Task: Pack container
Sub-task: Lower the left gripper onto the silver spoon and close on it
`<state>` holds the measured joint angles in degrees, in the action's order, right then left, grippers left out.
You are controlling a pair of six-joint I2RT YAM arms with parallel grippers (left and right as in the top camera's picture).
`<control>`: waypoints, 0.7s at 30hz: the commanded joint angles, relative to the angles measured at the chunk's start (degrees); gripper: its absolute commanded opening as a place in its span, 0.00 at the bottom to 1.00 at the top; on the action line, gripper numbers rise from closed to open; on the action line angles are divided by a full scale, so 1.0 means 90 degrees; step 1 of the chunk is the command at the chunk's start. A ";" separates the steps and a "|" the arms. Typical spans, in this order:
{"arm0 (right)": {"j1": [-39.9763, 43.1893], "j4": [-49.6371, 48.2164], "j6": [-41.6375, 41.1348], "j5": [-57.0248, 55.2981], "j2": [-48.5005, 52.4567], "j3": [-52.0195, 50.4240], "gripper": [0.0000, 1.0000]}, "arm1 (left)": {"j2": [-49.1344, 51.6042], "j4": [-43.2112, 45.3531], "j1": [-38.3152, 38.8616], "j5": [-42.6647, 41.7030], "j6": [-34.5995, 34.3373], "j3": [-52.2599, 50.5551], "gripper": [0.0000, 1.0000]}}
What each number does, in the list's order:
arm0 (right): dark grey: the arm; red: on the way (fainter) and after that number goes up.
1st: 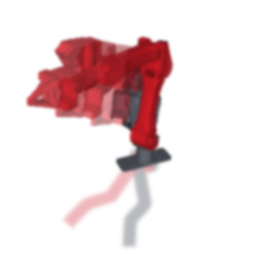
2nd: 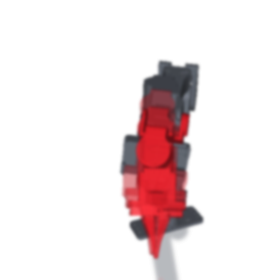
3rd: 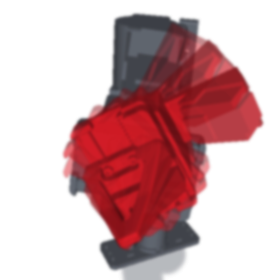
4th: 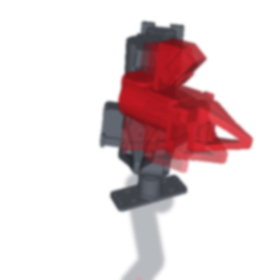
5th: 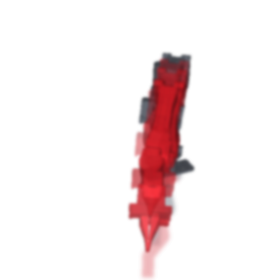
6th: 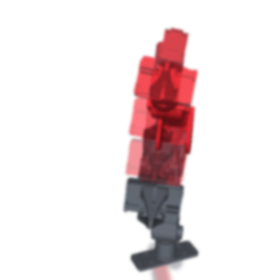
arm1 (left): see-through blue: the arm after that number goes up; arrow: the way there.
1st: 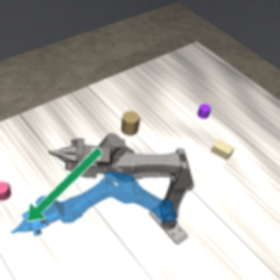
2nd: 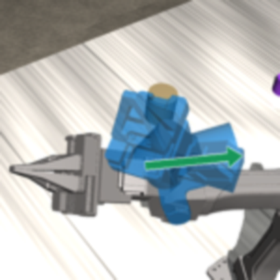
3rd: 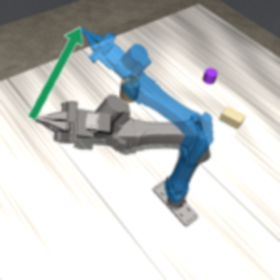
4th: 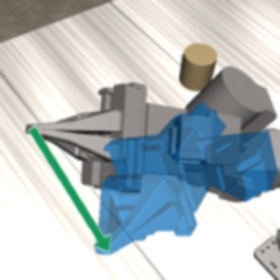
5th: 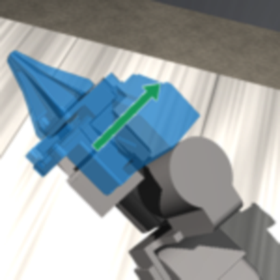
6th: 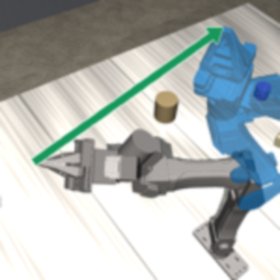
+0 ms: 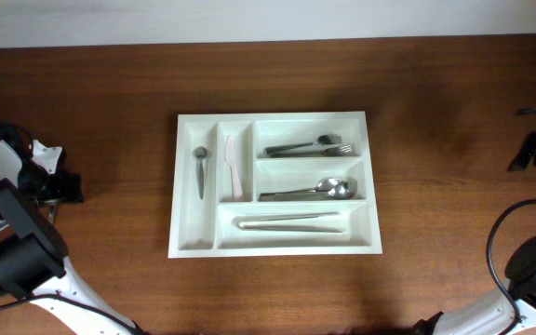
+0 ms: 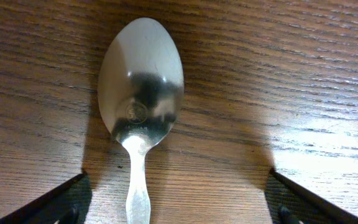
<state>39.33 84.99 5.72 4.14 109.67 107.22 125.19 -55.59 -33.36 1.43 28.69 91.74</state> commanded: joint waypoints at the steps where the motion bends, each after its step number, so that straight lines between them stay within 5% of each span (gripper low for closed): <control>1: 0.0032 -0.0007 -0.0070 0.0039 -0.0102 -0.0019 0.99 | 0.0068 0.0044 -0.0034 -0.0068 0.0034 -0.0024 0.79; 8: 0.0032 -0.0007 -0.0070 0.0039 -0.0102 -0.0019 0.99 | 0.0068 0.0080 -0.0034 -0.0068 0.0034 -0.0022 0.52; 21: 0.0032 -0.0007 -0.0070 0.0039 -0.0102 -0.0019 0.99 | 0.0068 0.0078 -0.0032 -0.0068 0.0032 -0.0022 0.28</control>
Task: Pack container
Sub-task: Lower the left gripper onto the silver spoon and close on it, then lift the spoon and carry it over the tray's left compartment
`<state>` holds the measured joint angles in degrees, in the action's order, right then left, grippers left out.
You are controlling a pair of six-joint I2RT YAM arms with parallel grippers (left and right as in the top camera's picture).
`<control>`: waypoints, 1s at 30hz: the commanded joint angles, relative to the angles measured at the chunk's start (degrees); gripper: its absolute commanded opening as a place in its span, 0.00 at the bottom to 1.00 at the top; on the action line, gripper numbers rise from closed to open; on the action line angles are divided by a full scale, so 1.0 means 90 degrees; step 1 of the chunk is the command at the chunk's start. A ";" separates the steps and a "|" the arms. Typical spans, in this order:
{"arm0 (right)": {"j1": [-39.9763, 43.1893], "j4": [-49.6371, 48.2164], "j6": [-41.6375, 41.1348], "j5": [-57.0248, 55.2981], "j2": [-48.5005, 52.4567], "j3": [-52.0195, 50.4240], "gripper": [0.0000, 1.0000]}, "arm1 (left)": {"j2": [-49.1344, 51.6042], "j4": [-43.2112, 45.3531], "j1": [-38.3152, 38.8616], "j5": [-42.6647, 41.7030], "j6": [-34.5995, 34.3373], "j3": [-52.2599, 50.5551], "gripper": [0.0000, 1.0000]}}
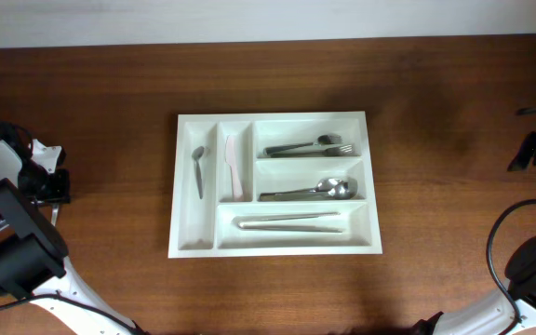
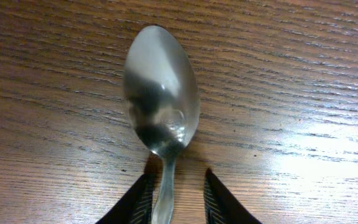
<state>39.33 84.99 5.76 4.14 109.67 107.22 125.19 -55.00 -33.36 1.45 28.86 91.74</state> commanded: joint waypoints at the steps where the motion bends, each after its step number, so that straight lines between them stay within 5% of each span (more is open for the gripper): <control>1: 0.0032 -0.0007 -0.0075 0.0039 -0.0102 -0.0019 0.99 | 0.0068 0.0010 -0.0032 -0.0070 0.0012 -0.0022 0.24; 10: 0.0032 -0.0007 -0.0075 0.0039 -0.0102 -0.0019 0.99 | 0.0068 0.0010 -0.0032 -0.0070 -0.0129 -0.0022 0.02; 15: 0.0032 -0.0007 -0.0075 0.0039 -0.0102 -0.0019 0.99 | 0.0066 -0.0034 -0.0019 -0.0073 -0.0148 0.0019 0.02; 23: 0.0032 -0.0007 -0.0075 0.0039 -0.0102 -0.0019 0.99 | 0.0063 -0.0398 0.0260 -0.0143 -0.1285 0.0964 0.02; 30: 0.0032 -0.0007 -0.0075 0.0039 -0.0102 -0.0019 0.99 | 0.0063 -0.1481 0.0826 -0.1894 -0.1545 0.2487 0.02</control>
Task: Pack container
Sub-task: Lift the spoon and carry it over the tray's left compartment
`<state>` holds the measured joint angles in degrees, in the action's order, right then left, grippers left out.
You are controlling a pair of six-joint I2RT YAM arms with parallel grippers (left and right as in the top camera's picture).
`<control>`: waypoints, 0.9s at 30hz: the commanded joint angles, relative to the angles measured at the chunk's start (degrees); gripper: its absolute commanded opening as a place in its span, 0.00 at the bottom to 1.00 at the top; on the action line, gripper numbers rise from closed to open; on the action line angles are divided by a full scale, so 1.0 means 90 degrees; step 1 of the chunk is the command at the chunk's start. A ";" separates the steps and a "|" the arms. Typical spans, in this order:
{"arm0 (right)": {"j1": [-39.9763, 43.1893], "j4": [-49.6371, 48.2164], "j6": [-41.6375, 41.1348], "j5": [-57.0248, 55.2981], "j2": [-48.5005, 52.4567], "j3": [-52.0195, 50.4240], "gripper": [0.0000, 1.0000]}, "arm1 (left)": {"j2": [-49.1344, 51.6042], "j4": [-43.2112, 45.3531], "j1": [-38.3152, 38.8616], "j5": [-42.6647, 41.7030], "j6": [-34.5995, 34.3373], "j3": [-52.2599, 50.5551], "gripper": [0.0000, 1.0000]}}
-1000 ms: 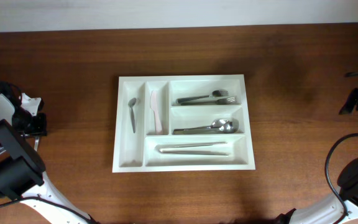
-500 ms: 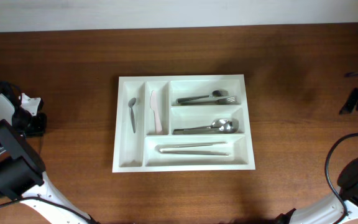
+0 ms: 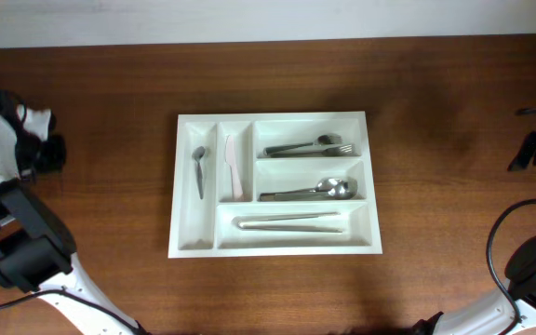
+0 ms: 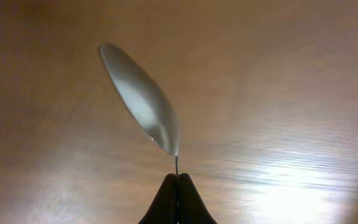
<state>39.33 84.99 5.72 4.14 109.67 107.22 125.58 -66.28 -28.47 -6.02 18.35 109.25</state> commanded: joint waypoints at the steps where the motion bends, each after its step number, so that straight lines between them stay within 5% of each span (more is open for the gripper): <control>1: 0.0032 -0.0007 -0.0070 0.0039 -0.0102 -0.0019 0.99 | 0.0019 -0.0379 0.0401 -0.1265 -0.0566 0.0746 0.02; 19: 0.0032 -0.0007 -0.0070 0.0039 -0.0102 -0.0019 0.99 | 0.0019 -0.1630 0.2922 -0.1897 -0.1702 0.1396 0.02; 27: 0.0032 -0.0007 -0.0070 0.0039 -0.0102 -0.0019 0.99 | 0.0022 -0.1877 0.3623 -0.0690 -0.2477 0.1396 0.02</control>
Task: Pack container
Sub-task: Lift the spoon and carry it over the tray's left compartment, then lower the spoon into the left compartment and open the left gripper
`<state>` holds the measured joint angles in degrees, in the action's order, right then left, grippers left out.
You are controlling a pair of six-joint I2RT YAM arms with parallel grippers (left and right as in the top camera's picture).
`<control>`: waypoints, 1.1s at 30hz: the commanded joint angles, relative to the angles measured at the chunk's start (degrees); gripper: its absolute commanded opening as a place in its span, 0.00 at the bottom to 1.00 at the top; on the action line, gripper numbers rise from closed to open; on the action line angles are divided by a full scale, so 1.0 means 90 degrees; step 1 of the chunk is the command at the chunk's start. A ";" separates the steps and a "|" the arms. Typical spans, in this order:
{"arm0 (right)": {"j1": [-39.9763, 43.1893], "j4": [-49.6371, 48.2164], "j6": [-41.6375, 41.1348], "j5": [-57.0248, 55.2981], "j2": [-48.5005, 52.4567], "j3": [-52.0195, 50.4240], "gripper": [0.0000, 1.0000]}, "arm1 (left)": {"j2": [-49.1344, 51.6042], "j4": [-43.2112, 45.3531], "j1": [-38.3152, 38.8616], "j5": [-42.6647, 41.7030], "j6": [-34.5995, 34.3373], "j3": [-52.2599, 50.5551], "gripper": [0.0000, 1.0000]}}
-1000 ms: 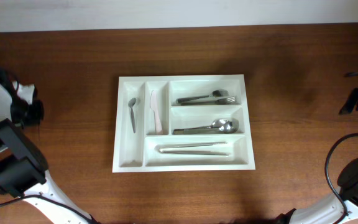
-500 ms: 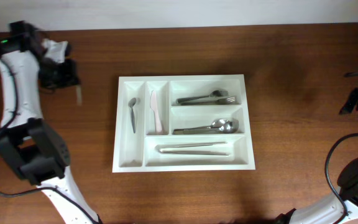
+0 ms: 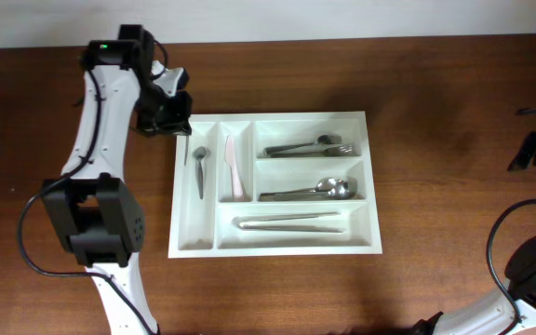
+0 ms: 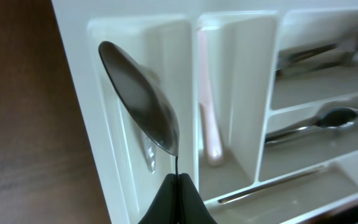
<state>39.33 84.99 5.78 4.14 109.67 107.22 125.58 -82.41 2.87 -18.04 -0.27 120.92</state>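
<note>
A white cutlery tray [image 3: 273, 117] lies mid-table. My left gripper [image 3: 181, 131] hangs over its upper left corner, shut on the handle of a metal spoon [image 3: 186, 151]. In the left wrist view the gripper [image 4: 178, 177] pinches the thin handle, and the spoon's bowl [image 4: 142, 102] stands edge-on above the tray's leftmost slot [image 4: 114, 74]. A small spoon [image 3: 200, 167] lies in that slot, partly hidden behind the held one. Only a dark part of my right arm [image 3: 535, 149] shows at the right edge; its jaws cannot be made out.
Other slots hold a pale pink knife [image 3: 234, 167], forks [image 3: 310, 147], large spoons [image 3: 310, 191] and a long pair of tongs [image 3: 287, 222]. Bare wood lies around the tray. The left arm's links [image 3: 100, 102] rise along the table's left side.
My left gripper, still shut on the spoon, has moved from the table's far left edge to above the tray's leftmost slot. Nothing in the tray has moved.
First my left gripper stood open around the spoon's handle on the wood at far left. Then its jaws were nearly closed on the handle. Then the spoon was held clear of the table, and now it hangs over the tray.
</note>
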 commanded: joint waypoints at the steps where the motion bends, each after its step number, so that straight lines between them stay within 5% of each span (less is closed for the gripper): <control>1: 0.0032 -0.0007 -0.0078 0.0039 -0.0102 -0.0019 0.99 | 0.0022 -0.0119 0.0182 0.0714 -0.0408 0.0100 0.02; 18: 0.0032 -0.0007 -0.0078 0.0039 -0.0102 -0.0019 0.99 | 0.0022 -0.0488 0.0277 0.0799 -0.0520 0.0097 0.10; 20: 0.0032 -0.0007 -0.0078 0.0039 -0.0102 -0.0019 0.99 | 0.0022 -0.0527 0.0277 0.0801 -0.0517 0.0100 0.21; 24: 0.0032 -0.0007 -0.0078 0.0039 -0.0102 -0.0019 0.99 | 0.0022 -0.0493 0.0277 0.0828 -0.0512 0.0100 0.60; 27: 0.0032 -0.0007 -0.0078 0.0039 -0.0102 -0.0019 0.99 | 0.0022 -0.0447 0.0250 0.0923 -0.0508 0.0100 0.98; 33: 0.0032 -0.0007 -0.0078 0.0039 -0.0102 -0.0019 0.99 | 0.0022 -0.0325 0.0017 0.1222 -0.0440 0.0223 0.99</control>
<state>39.33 84.99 5.74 4.14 109.67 107.22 125.58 -85.62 4.78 -9.10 -4.97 120.99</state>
